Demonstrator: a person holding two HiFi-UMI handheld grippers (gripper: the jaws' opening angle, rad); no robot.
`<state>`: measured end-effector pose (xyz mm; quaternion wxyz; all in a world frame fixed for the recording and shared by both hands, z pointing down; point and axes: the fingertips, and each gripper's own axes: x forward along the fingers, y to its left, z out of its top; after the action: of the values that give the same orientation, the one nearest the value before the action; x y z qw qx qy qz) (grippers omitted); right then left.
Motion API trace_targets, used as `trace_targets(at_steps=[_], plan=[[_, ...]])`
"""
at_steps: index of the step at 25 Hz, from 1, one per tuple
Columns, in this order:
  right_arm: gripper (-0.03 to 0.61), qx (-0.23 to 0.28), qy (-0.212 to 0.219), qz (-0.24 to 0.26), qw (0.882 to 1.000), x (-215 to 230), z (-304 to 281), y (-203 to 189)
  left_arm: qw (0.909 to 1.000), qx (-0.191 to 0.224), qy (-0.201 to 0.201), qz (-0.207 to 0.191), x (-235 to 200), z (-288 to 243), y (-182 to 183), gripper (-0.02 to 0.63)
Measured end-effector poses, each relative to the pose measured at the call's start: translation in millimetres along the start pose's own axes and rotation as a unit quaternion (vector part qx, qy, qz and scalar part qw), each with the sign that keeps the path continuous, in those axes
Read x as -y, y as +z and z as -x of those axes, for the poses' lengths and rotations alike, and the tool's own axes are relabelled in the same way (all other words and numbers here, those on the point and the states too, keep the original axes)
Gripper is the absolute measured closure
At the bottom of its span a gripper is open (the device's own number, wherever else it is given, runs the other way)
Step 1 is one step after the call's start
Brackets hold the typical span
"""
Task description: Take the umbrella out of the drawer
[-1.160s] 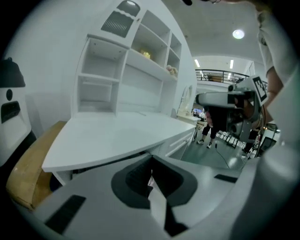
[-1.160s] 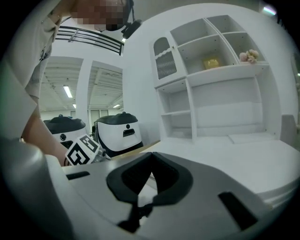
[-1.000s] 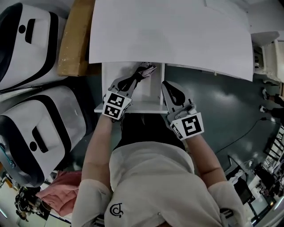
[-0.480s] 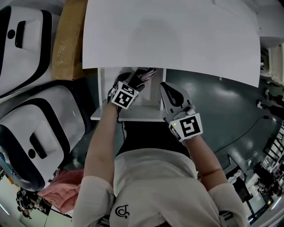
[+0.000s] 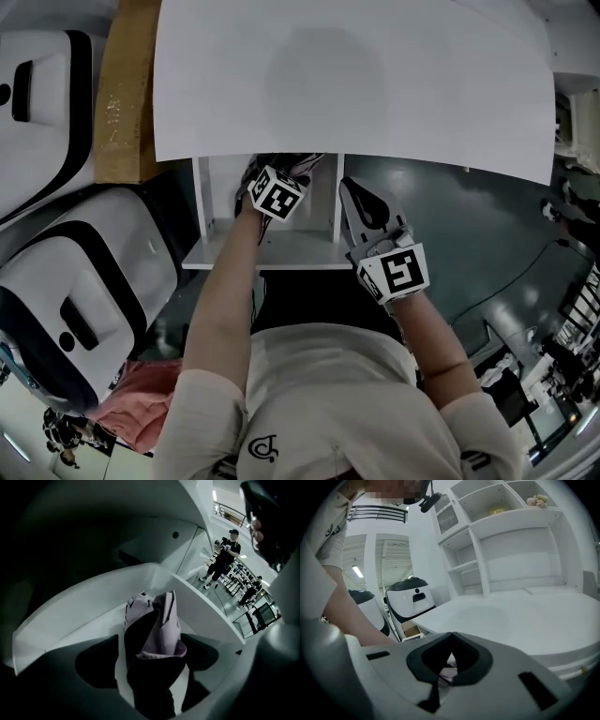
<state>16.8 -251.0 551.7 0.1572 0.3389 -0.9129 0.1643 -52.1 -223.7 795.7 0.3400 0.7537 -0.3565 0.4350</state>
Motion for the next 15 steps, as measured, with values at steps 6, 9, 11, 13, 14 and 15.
trace_targets(at_steps=[6,9,11,13,14,15], plan=[[0.572,-0.013,-0.011,-0.017,1.0,10,1,-11,0.9994,-0.017,0.024,0.019,-4,-19,-7,0.206],[0.572,-0.016,-0.017,-0.026,0.999,16,3,-14,0.9978,-0.002,0.052,0.042,-9,-20,-4,0.207],[0.572,-0.021,-0.022,-0.024,0.999,18,3,-18,0.9971,-0.007,0.069,0.031,-12,-21,-5,0.233],[0.572,-0.024,-0.028,-0.022,0.999,19,4,-20,0.9965,-0.009,0.078,0.027,-13,-21,-7,0.253],[0.572,-0.025,-0.03,-0.022,0.999,19,4,-21,0.9963,-0.009,0.08,0.03,-14,-21,-7,0.265],[0.572,-0.024,-0.032,-0.022,0.999,19,4,-21,0.9961,-0.008,0.082,0.032,-14,-20,-8,0.279]])
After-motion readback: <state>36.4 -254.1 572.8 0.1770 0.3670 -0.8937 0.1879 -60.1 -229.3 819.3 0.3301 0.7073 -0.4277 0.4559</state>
